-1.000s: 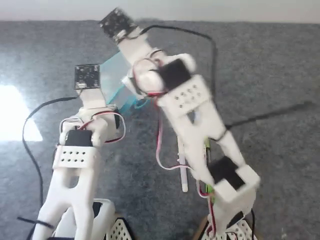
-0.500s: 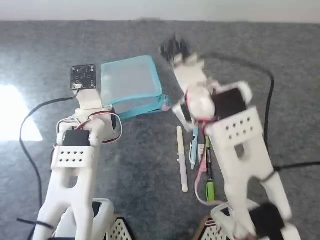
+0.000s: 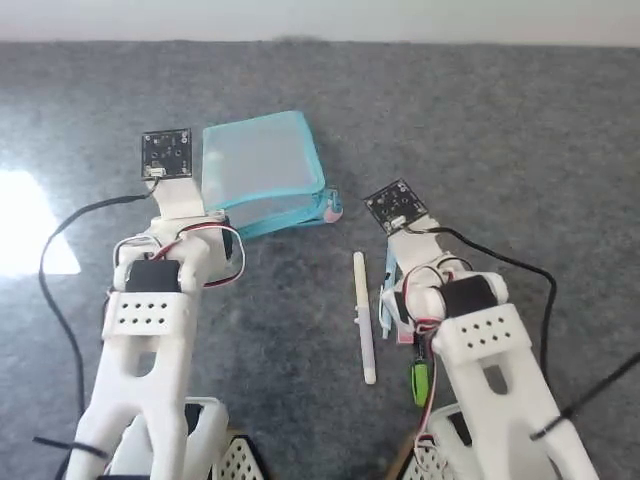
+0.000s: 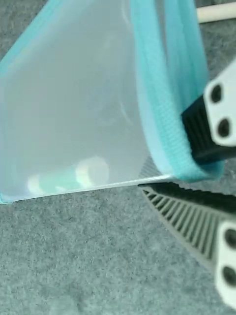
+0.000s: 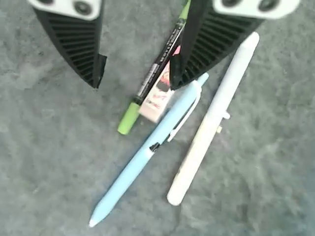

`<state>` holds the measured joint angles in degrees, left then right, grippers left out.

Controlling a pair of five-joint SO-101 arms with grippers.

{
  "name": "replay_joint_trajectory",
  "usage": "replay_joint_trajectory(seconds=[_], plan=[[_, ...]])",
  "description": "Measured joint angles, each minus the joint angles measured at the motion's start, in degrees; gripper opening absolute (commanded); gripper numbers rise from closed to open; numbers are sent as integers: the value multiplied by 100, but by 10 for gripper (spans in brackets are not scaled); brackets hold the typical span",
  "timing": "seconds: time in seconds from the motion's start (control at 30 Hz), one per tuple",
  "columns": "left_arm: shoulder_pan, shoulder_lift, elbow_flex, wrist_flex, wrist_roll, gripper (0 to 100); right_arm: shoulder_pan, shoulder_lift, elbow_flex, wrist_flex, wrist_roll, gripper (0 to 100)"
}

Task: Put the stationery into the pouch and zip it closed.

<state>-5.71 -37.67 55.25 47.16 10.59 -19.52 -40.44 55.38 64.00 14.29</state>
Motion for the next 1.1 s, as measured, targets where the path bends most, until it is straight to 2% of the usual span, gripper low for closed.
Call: replay_joint_trajectory(seconds=[0.13,0.2,0.57,0.97,1.1], plan=[[0,0,0,0,0,12,756,615,18,-18,0,224],[0,0,0,0,0,12,888,923,18,-18,0,224],[0,0,158,-220,0,12,360,1767,44,-149,97,224],[0,0,158,-220,0,12,246,2347,-176,-202,-158,224],[0,0,158,-220,0,12,220,2400,-176,-26,-35,212]])
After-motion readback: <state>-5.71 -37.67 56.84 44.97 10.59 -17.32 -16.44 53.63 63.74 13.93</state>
